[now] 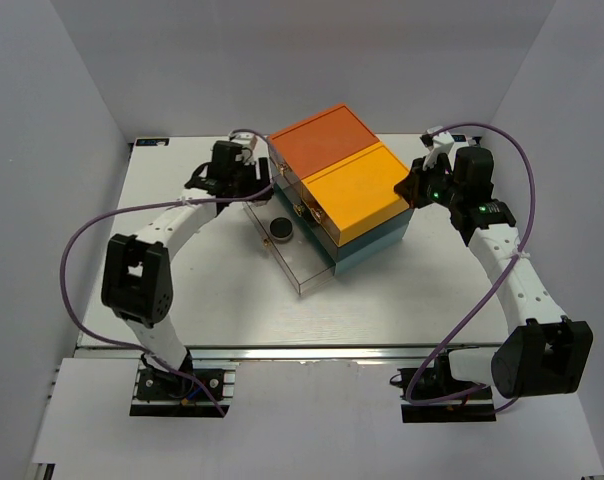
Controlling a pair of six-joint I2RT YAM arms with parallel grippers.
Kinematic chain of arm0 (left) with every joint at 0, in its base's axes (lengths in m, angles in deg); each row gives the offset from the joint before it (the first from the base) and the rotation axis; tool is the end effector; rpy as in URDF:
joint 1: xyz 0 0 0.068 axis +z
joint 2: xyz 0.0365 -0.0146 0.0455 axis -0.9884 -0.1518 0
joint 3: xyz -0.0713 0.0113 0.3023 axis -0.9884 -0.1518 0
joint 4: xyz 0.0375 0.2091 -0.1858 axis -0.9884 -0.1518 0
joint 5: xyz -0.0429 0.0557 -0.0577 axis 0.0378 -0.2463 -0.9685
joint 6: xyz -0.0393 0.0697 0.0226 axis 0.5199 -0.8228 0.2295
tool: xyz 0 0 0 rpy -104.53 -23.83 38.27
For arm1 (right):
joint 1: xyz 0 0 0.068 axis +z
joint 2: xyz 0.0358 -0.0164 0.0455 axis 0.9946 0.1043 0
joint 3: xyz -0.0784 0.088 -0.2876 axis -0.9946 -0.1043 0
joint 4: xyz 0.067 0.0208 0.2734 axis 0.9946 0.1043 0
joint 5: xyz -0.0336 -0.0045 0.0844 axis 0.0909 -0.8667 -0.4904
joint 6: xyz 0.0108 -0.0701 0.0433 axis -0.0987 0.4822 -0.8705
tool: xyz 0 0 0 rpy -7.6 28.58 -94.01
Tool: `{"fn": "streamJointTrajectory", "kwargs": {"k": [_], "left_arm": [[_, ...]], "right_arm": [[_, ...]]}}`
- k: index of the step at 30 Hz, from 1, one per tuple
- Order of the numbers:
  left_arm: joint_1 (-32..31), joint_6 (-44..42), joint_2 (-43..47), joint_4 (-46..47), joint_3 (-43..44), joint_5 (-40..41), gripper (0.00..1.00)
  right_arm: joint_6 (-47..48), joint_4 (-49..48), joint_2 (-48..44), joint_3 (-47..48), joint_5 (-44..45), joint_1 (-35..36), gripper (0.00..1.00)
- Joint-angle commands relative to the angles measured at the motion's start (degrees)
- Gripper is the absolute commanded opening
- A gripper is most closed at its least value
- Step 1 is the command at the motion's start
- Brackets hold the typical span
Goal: Organize the makeup
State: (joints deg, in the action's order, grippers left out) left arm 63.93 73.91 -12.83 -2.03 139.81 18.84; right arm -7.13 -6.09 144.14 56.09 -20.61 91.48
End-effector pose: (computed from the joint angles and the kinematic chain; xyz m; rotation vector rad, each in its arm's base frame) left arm 0.4243 -0.1379 0.2690 0.1015 2.3025 -0.3660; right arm 0.3264 0.0718 0.3745 -0.4227 1.8921 0.4628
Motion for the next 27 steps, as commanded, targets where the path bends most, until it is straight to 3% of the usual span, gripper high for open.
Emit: {"fn": "streamJointTrajectory", "kwargs": {"k": [1,3,4,5,11,16,17,18,24,27], "left_arm": [[-3.8,0.8,-5.1,-2.3,5.1,-0.1,0.26],[-5.2,0.7,-7.2,-3.7,6.9,1.2,0.36],[-5.7,0.6,-8.9,-4.6,8.5,1.8,0.47],[-5.9,0.6,-9.5,-4.8,9.0,2.3,0.52],[-6.0,0.8,-8.7,-4.5,8.6,5.4,0.77],[-5.9,1.6,-7.1,-3.8,9.1,4.5,0.82],[-6.0,1.8,-6.9,-3.7,9.2,4.3,0.86],[-6.0,2.0,-6.4,-3.6,9.3,4.1,0.98],[-5.9,4.2,-3.8,-3.2,8.5,4.5,0.98],[-5.4,6.0,-1.4,-2.5,7.8,4.2,0.87]], "right_arm": [[-0.6,-0.8,-0.9,0.4,-0.9,-0.3,0.00],[-0.4,-0.6,-1.5,0.2,-0.8,-0.3,0.00],[-0.2,-0.7,-1.6,0.0,-0.6,-0.3,0.00],[-0.2,-0.6,-2.0,-0.2,-0.5,-0.3,0.00],[0.3,-0.7,-3.0,-1.0,0.2,-0.4,0.00],[-0.1,-0.9,-2.7,-1.0,-0.3,-0.4,0.00],[-0.2,-0.9,-2.5,-0.8,-0.4,-0.4,0.00],[-0.1,-0.8,-2.4,-0.8,-0.5,-0.4,0.00],[-0.2,-0.9,-2.2,-0.7,-0.6,-0.4,0.00],[-0.2,-0.9,-2.5,-1.0,-0.6,-0.4,0.00]]}}
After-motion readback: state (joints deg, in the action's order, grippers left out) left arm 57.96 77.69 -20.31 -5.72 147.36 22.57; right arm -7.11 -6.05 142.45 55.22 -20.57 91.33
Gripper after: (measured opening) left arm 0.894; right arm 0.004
